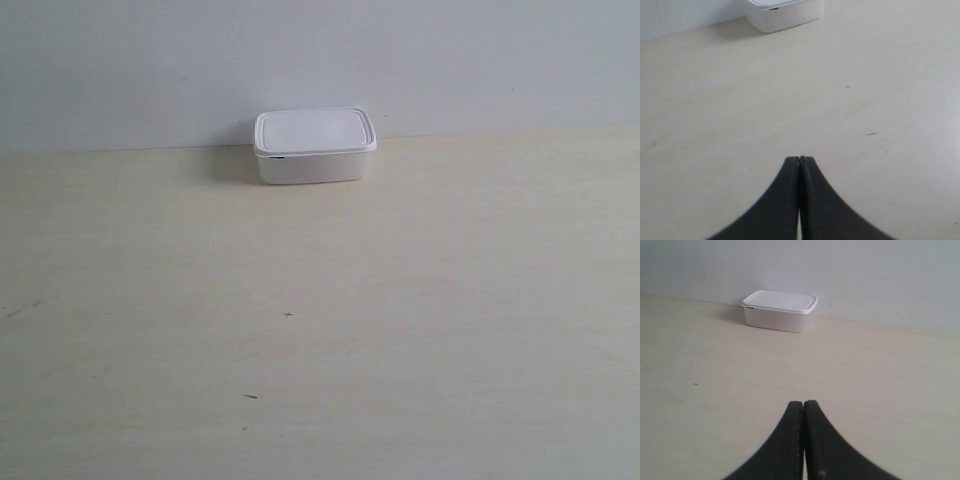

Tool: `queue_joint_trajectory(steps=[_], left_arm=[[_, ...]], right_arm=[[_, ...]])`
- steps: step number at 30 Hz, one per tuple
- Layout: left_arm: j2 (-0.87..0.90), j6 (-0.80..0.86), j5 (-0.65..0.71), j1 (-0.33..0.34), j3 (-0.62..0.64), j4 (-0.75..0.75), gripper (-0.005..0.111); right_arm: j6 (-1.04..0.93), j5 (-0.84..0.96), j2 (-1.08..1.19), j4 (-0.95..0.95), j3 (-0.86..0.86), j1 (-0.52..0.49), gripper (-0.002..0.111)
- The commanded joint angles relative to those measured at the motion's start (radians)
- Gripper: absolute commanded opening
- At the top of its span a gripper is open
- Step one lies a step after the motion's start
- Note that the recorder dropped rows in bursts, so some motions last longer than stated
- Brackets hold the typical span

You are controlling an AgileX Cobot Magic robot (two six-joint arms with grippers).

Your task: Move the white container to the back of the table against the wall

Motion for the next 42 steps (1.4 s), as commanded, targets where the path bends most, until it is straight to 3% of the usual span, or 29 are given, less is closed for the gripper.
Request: queue_joint_trajectory(steps=[1,16,24,37,42], left_arm=[[-0.006,-0.011,-0.003,-0.004,0.001,-0.113,0.0],[-0.015,-0.007,-0.003,0.007,0.001,-0.114,0.0],[-0.155,-0.007,-0.003,0.146,0.001,-0.111,0.0],[-0.24,-0.007,-0.005,0.434,0.001,-0.111,0.0],[-0.24,-0.005,-0.005,0.478,0.001,-0.108,0.0]], right_arm=[[0.0,-0.015,-0.004,0.001,0.005,-0.001,0.0],[0.0,-0.015,-0.006,0.001,0.005,-0.001,0.0],[0.0,-0.017,-0.029,0.001,0.005,-0.045,0.0],[0.0,-0.029,-0.029,0.001,0.005,-0.319,0.0],[0.0,-0.029,-0.029,0.001,0.005,-0.335,0.0]])
